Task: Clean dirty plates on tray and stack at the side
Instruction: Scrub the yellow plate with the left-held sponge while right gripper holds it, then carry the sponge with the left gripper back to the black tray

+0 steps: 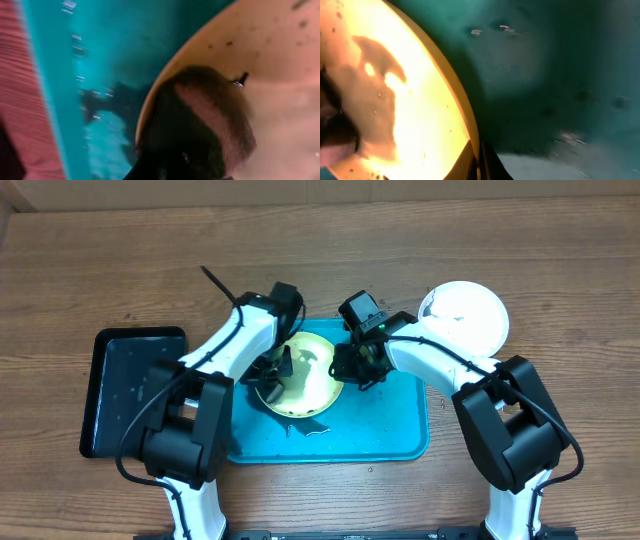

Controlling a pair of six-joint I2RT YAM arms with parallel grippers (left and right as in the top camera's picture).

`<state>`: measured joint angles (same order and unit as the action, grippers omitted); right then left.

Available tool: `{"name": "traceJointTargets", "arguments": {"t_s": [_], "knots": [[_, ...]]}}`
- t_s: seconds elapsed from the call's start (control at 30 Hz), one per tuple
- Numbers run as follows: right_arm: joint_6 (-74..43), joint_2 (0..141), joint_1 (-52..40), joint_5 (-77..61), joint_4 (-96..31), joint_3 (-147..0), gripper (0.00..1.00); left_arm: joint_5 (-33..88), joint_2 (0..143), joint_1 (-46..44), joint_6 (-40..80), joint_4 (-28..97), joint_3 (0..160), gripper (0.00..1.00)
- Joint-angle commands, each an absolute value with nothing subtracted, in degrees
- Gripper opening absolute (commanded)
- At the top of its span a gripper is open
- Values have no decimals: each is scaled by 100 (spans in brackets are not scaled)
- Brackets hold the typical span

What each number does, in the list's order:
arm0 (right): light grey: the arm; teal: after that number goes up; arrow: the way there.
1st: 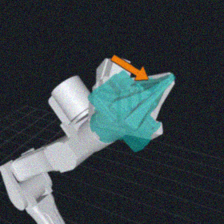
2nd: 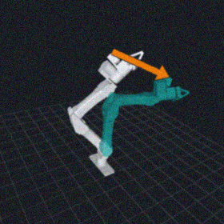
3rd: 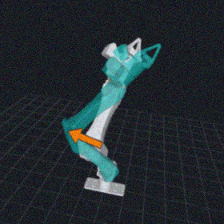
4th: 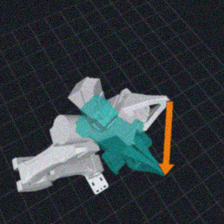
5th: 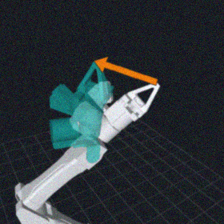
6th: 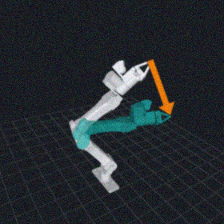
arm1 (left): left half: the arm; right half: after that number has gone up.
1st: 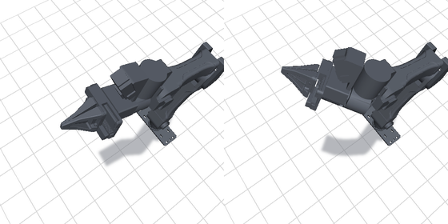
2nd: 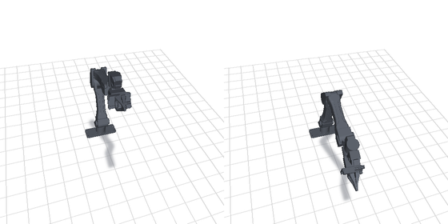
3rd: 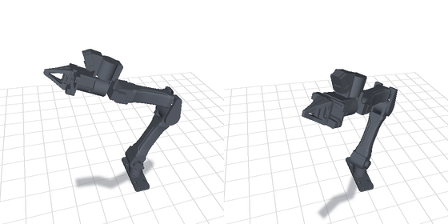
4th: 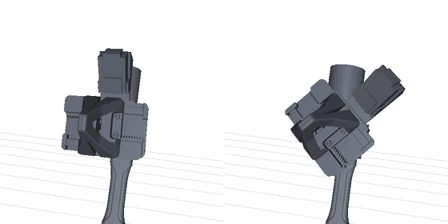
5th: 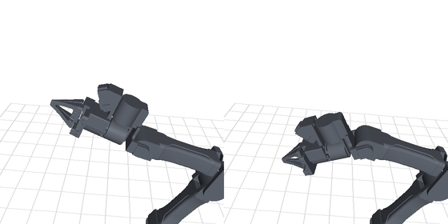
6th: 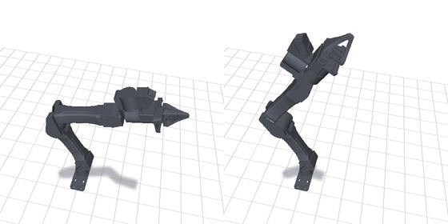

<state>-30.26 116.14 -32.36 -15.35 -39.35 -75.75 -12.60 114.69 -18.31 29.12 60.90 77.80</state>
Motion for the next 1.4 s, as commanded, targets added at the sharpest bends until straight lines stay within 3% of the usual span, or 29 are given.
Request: {"name": "traceJointTargets", "arguments": {"t_s": [0.0, 0.17, 0.4, 0.53, 0.77, 1.03, 1.37], "knots": [[-3050, 11832, -3181, -1011, -4051, -7496, 4, -2716, 11620, -1570, 3236, 6224, 7920, 4], [-3050, 11832, -3181, -1011, -4051, -7496, 4, -2191, 11620, -1621, 2967, 6361, 8567, 4], [-3050, 11832, -3181, -1011, -4042, -7496, 4, 825, 11638, -1710, 1916, 5966, 8805, 4], [-3050, 11832, -3181, -1011, -4029, -7496, 4, 1516, 11653, -1826, 1927, 5675, 8635, 4], [-3050, 11832, -3181, -1013, -4029, -7496, 4, 1306, 11657, -1966, 1929, 5275, 8093, 4], [-3048, 11832, -3181, -1013, -4056, -7496, 4, -1540, 11657, -1850, 2340, 5301, 7795, 4], [-3057, 11832, -3181, -1013, -4051, -7496, 4, -2770, 11644, -1345, 2711, 6042, 8374, 4]]}}
